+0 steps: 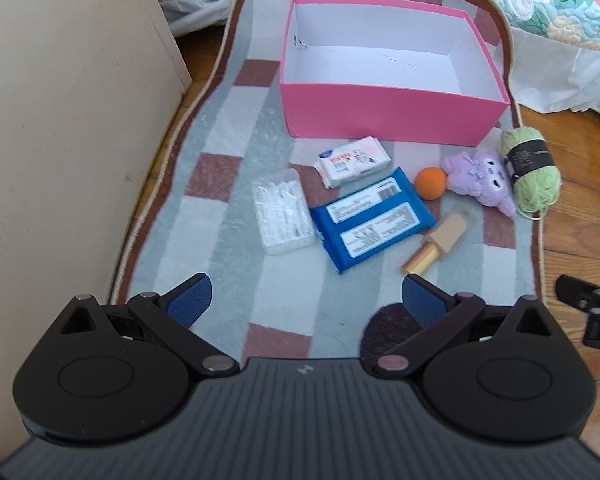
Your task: Organize objects
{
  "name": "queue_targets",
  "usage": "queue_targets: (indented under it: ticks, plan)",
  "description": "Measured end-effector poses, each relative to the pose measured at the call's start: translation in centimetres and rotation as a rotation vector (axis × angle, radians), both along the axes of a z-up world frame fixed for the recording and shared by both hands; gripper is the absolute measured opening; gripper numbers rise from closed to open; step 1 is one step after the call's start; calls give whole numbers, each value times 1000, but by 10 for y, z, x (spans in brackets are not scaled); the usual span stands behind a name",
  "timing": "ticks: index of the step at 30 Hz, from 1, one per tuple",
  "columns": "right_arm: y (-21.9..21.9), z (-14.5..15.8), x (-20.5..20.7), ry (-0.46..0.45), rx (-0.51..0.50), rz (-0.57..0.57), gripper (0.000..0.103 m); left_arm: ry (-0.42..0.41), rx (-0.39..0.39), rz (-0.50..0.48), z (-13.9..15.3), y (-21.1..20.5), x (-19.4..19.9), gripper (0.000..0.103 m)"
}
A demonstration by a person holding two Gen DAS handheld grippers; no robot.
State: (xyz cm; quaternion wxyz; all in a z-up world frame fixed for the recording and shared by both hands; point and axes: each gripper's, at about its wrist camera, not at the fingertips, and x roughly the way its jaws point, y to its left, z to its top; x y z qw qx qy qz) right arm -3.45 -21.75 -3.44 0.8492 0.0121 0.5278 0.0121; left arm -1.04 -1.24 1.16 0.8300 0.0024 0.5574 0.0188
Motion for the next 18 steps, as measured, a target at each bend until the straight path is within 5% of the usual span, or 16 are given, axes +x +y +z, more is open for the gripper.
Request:
queue_targets:
  ticks: [4,12,18]
  plan:
    - [-2,-3,-1,8,26,7,101,12,-10,-7,0,-6,-3,103]
    - [-23,16,-8,-105,166,58,101,12,-215,15,30,-10,9,103]
    - [-38,35,4,-189,143,183,101,8,-246,-83,49,-51,40,103]
